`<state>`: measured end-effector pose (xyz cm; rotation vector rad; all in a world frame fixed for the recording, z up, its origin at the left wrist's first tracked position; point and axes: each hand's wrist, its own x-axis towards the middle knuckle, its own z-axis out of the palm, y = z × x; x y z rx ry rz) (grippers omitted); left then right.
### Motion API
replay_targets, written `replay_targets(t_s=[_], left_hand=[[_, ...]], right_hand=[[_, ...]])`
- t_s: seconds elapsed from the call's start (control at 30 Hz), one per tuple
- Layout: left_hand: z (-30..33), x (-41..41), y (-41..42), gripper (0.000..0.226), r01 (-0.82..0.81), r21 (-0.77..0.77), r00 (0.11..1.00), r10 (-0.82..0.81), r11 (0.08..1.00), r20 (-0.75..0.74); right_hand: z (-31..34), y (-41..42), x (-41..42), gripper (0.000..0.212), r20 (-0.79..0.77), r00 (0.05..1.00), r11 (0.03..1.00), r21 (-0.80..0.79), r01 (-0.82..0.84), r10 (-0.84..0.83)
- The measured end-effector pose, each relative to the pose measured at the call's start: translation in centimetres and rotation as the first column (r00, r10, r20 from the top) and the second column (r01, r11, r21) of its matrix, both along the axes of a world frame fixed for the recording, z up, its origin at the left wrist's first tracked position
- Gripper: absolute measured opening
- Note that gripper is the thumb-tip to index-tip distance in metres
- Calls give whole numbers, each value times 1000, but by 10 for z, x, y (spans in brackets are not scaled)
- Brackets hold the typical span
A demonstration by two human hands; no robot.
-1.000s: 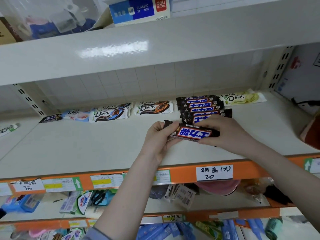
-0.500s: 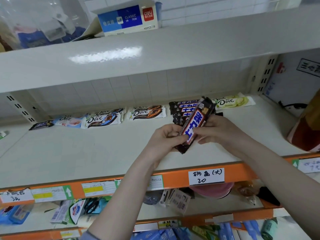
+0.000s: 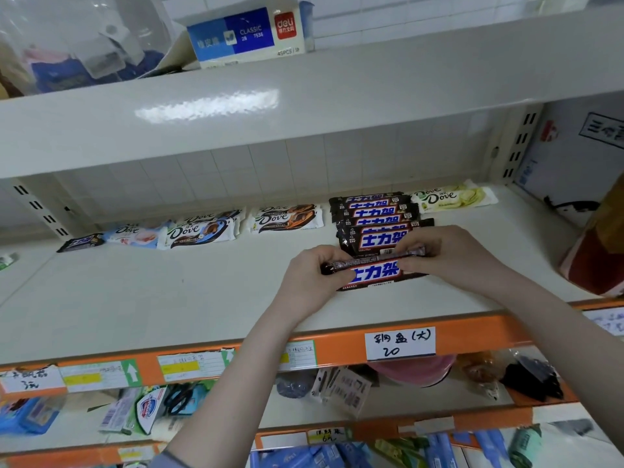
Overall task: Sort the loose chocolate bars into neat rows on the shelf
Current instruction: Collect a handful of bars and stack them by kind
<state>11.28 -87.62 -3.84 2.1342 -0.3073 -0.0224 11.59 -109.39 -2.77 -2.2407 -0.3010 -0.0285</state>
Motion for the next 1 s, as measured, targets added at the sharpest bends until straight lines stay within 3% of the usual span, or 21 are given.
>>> replay_targets(t_s=[0.07,0.17,0.27,0.43,0.63,0.83,1.0], left_hand=[[-3,-4,-4,14,-111,132,980,86,985,181],[-13,-11,-7,29,-348,290,862,182,892,474],[-25,-14,-10,27,-452,362,774,156,816,614],[-34,-16,-9,25,-436,456,840,170,776,515],[-31,-20,-13,30,-413,466,877,205,782,434],[-29,-20,-15,32,-432,448,876,247,782,414],[-29,-21,-15,32,-438,462,882,267,772,389]], right_hand=[[-1,0,1,14,27,999,1000,8,18,-19],[-4,-4,8,12,64,996,998,-9,67,-66],[-8,-7,16,11,73,993,995,-27,94,-92],[-17,-6,25,10,146,976,984,-46,171,-163],[-25,-11,37,11,274,956,946,-268,181,-105],[-21,-24,45,16,200,979,929,-353,111,-41],[-18,-13,38,32,384,923,904,-400,150,16]])
